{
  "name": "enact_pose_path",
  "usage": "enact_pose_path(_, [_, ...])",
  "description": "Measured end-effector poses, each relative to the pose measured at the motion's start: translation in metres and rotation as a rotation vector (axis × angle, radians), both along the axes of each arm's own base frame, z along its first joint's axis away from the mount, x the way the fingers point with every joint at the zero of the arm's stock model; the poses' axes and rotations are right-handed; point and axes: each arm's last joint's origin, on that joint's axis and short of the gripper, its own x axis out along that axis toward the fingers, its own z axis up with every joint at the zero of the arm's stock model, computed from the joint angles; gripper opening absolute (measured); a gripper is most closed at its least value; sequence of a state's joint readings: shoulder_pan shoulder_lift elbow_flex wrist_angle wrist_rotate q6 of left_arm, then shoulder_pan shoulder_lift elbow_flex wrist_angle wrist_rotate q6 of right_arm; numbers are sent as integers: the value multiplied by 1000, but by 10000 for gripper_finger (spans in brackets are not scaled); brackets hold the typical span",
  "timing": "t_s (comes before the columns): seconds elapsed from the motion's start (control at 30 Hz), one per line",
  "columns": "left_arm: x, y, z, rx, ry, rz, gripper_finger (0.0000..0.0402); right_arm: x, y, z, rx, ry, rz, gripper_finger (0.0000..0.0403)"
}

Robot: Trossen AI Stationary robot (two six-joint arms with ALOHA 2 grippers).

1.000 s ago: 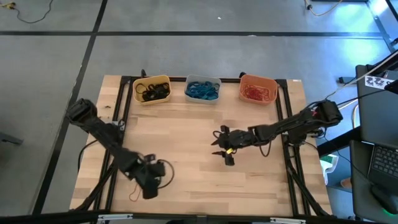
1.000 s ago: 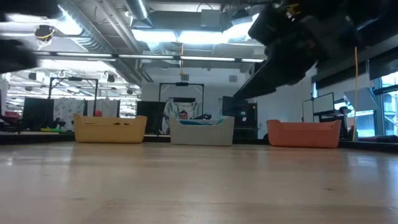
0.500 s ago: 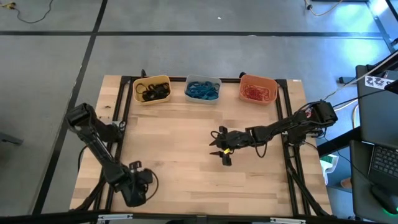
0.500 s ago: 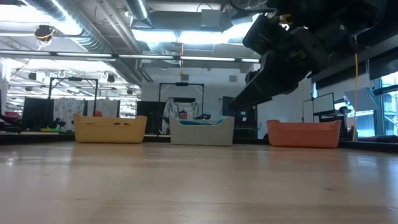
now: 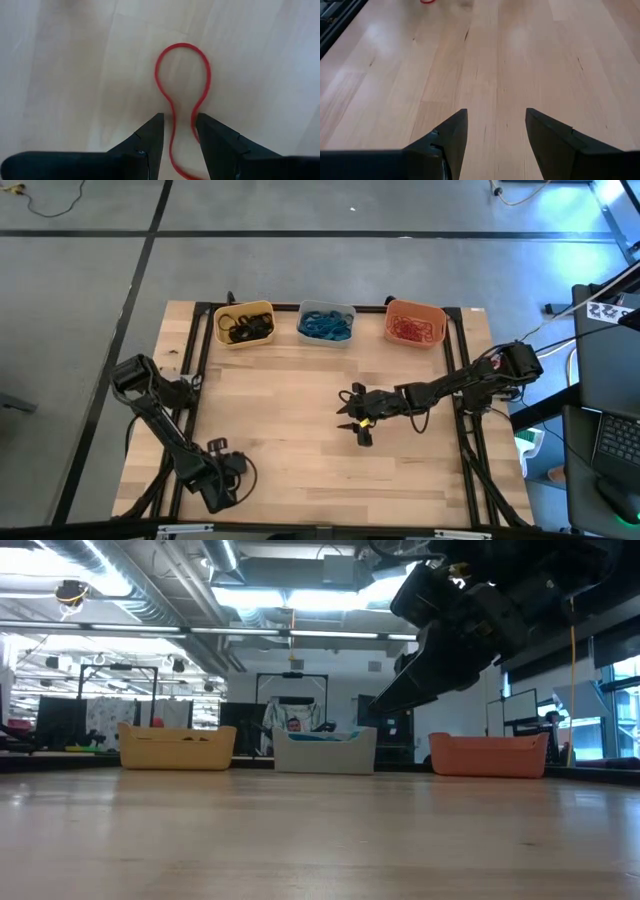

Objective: Sort rubber bands into baskets
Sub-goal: Put the red rubber band into the orange bin

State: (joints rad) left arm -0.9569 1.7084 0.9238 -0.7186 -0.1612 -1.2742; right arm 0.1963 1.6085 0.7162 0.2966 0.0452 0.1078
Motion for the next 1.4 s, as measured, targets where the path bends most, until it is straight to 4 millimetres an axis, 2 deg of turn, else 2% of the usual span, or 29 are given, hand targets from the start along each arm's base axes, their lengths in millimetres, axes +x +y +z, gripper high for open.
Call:
enact_pose_path(0.2, [0, -1, 0, -5, 2, -39, 106, 0, 0, 0, 0, 0, 0, 199])
enact_pose_path(0.43, [2, 0, 0, -17, 21, -40, 17, 0, 0, 0, -1, -1, 1, 199])
enact_pose_path(0.5, [2, 0, 0, -15, 21, -56, 6, 0, 0, 0, -1, 0, 1, 199])
enact_pose_path(0.83, [10, 3, 2, -29, 20, -82, 2, 0, 0, 0, -2, 7, 1, 199])
enact_pose_path(1.17, [39, 1, 23, -6, -116, -179, 1, 0, 0, 0, 51, 14, -16, 201])
enact_pose_path(1.27, [45, 3, 26, 27, -143, -210, 1, 0, 1, 0, 79, 10, -25, 214])
enact_pose_path(1.4, [53, 9, 32, 67, -200, -277, 1, 3, 2, 5, 89, -42, -10, 255])
